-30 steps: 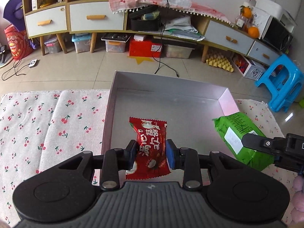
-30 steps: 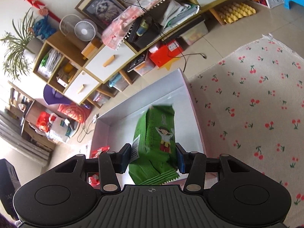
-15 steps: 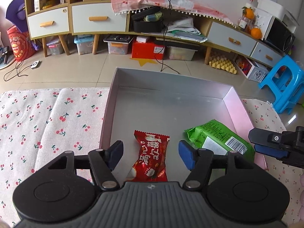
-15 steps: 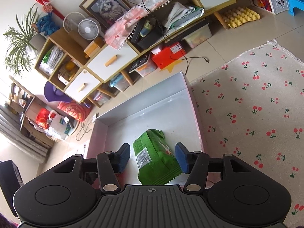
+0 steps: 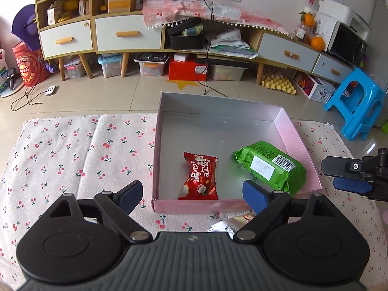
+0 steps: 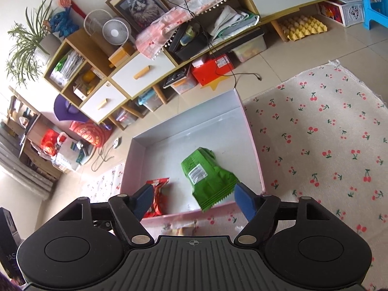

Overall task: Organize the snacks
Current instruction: 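Carry both packs into the pink box and open both tools, then move both tools back over the snack pile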

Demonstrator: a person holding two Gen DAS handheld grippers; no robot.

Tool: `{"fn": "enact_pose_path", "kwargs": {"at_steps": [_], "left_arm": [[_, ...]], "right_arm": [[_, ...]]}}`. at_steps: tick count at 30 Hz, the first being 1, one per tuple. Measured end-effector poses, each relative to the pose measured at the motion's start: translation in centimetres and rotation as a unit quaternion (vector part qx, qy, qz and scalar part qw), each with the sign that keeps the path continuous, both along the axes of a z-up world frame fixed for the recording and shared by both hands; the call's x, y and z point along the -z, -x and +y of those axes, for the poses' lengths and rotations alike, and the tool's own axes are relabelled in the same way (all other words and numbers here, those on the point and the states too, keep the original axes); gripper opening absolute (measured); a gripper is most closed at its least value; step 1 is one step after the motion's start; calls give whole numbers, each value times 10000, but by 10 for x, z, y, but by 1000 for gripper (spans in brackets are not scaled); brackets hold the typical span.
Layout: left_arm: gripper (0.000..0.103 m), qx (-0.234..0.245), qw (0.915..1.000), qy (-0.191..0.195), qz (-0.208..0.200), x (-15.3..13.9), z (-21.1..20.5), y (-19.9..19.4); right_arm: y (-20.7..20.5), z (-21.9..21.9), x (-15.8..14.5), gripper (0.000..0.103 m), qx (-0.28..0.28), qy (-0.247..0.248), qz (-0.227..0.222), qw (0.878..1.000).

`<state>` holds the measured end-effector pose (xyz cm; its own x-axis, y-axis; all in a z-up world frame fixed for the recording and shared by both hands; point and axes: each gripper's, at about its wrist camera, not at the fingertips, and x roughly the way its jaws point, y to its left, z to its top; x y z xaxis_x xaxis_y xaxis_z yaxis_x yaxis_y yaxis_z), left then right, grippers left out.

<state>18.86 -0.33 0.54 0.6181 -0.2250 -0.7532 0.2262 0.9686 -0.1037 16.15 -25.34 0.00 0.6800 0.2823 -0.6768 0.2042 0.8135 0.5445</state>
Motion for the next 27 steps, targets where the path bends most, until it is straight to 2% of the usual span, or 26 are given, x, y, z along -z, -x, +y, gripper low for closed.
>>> {"fn": "enact_pose_path", "kwargs": {"at_steps": [4,11,16,18,21,27], "left_arm": [[97,-63,9999,-100,-14,-2,6,12],[99,-143,9988,-448,162,5,16,36],[100,-182,9982,-454,336,11,25,50],[100,-136,9985,-386,354,14,28,59],[100,25,9991,-320,277,14,31,70],[100,421,9980,-463,7,14,37,92]], "right_arm": [[13,8,-7,80,-46,129,78,9999],[31,17,-10,82,-63,365,324,9988],[42,21,-7,82,-132,549,433,9975],[48,24,-4,86,-215,571,453,9971],[60,29,3,87,-319,638,358,9968],[80,38,17,87,-558,936,307,9936]]}}
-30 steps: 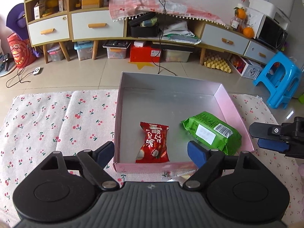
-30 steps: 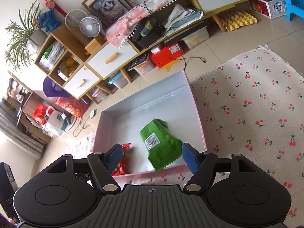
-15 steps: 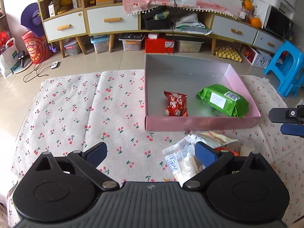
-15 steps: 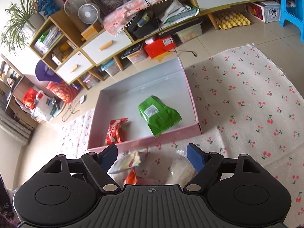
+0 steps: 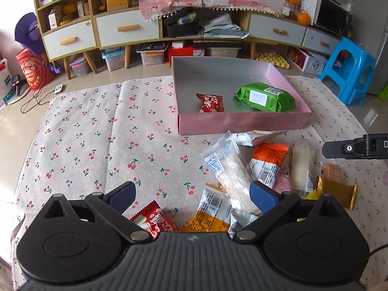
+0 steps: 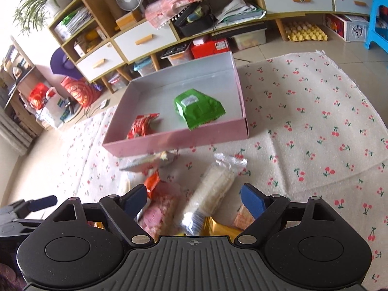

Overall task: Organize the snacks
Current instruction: 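Move both tools back over the snack pile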

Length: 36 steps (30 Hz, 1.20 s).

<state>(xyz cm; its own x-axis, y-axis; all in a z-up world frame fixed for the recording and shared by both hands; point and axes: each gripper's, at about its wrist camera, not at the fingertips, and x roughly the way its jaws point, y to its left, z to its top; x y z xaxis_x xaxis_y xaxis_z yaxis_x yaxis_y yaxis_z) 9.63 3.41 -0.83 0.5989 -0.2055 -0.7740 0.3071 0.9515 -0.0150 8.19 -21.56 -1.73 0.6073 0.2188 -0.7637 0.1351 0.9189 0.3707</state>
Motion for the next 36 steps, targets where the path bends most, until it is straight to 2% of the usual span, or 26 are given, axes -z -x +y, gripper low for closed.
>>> {"fn": "enact_pose_path", "kwargs": {"at_steps": [8,14,18,23,28,36], "left_arm": [[100,355,9990,191,167,12,10,23],[99,781,9967,230,3,17,9,40],[97,1143,9932,232,16,22,7,51],[90,1433,9892,231,181,28,4,58],[82,1563,9867,268,370,33,1,61],[70,1552,9851,149,722,43,-2,61]], "right_arm": [[20,18,17,87,-580,180,55,9981],[30,28,20,87,-978,181,130,9950],[34,30,27,87,-1115,374,200,9929],[43,35,31,87,-1377,560,145,9888],[51,52,33,87,-1844,910,34,9786],[56,73,44,87,-2290,1394,151,9633]]}}
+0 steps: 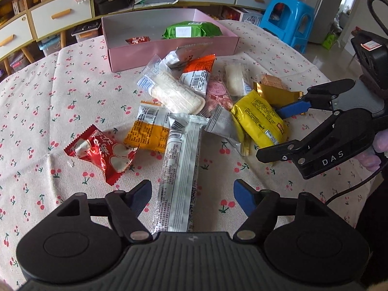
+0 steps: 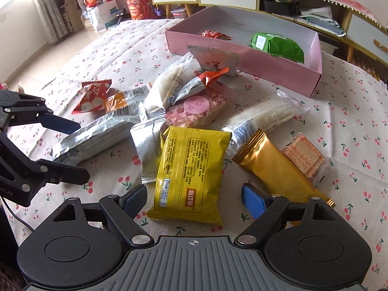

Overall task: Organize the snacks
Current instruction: 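Move both tools back over the snack pile, then grasp the white bar with the left tool while the right tool grasps the yellow biscuit pack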

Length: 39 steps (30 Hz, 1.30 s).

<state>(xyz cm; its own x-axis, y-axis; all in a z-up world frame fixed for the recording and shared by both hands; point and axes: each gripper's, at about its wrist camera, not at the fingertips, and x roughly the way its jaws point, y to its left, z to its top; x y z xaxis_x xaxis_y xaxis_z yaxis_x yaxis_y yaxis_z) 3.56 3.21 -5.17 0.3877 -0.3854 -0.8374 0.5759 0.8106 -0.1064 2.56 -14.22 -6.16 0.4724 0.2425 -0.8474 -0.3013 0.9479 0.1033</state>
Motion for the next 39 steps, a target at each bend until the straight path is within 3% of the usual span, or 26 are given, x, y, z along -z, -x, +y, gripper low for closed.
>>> {"fn": "enact_pose_path", "kwargs": {"at_steps": [13,25,28,32,39], "left_arm": [[45,-288,9994,23,166,1,4,-7],[32,-527,9982,100,267,0,10,-11],[30,-519,9982,121,266,0,9,-11],[29,-547,9980,193,238,-3,10,-11],[28,-640,9968,387,292,-10,14,-13]], "right_arm": [[-5,2,2,87,103,145,-82,9998],[-6,2,2,85,181,202,-158,9995],[-7,1,1,79,212,160,-166,9995],[-8,0,-2,51,267,115,-183,9994],[-12,-9,-8,50,505,-118,-50,9986]]}}
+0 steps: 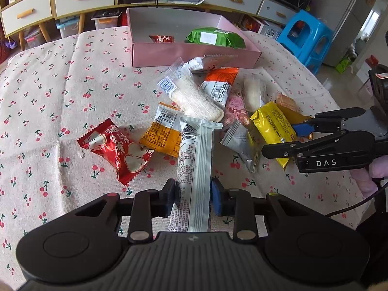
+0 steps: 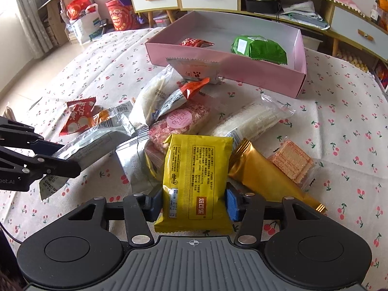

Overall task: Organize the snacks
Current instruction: 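Grasp the white bar with the left tool while the right tool grasps the yellow biscuit pack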

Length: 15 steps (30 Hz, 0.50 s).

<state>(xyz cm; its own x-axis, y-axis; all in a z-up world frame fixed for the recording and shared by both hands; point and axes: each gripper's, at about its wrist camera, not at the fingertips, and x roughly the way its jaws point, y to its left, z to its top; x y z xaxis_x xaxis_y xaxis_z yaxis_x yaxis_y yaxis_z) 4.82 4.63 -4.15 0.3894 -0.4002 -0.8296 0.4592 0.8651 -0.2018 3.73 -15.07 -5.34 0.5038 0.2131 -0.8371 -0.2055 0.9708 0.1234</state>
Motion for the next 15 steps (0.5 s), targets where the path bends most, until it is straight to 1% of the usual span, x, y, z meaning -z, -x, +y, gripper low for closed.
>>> {"fn": "enact_pose_path", "kwargs": {"at_steps": [5,10,15], "left_arm": [[28,-40,9998,170,-32,-8,2,-1],[28,-44,9997,228,-35,-17,-2,-2],[27,4,9994,321,-155,-27,-9,-2]], "right_arm": [[-1,-6,-12,50,132,-166,-102,9997],[-5,-10,-20,50,294,-220,-178,9992],[-12,-16,-30,50,520,-315,-241,9979]]}}
